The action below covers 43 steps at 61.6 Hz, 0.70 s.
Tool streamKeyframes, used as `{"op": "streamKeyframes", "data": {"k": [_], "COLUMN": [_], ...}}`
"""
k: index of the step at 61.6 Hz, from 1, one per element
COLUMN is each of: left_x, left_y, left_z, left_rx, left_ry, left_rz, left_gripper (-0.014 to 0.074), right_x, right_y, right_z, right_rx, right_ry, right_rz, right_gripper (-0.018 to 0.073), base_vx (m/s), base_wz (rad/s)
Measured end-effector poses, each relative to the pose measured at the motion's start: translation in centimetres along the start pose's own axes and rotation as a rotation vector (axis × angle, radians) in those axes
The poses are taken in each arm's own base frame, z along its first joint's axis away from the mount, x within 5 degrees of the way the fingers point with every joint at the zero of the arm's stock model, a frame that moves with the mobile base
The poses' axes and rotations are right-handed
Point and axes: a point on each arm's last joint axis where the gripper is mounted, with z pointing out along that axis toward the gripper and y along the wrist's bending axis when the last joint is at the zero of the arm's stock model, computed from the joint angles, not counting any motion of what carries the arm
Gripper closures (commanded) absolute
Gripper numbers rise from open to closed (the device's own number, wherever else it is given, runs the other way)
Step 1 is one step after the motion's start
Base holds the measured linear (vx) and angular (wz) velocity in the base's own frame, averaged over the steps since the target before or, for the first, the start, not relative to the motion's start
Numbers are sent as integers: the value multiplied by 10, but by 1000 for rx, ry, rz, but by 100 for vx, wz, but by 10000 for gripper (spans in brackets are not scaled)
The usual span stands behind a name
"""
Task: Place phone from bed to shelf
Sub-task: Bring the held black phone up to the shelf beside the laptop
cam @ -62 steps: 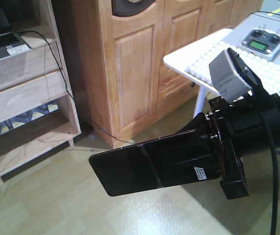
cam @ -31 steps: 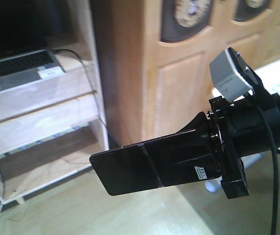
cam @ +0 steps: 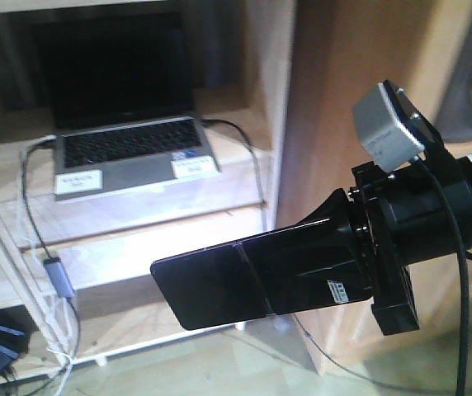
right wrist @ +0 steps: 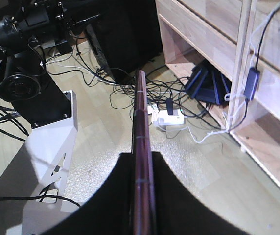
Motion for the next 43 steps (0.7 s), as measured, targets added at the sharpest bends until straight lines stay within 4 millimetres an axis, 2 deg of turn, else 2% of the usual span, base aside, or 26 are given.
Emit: {"op": "streamKeyframes", "data": {"k": [18,43], "left_x": [0,0], "left_y": [0,0], "left_z": [0,0], "left_rx": [0,0], "left_ry": [0,0], "left_rz": [0,0], "left_gripper": [595,595], "right_x": [0,0], "right_y": [0,0], "right_z": [0,0], "right_rx": [0,0], "right_ry": [0,0], "right_rz": [0,0], "right_gripper": [561,561], "base_vx": [30,26], "base_wz": [32,16]}}
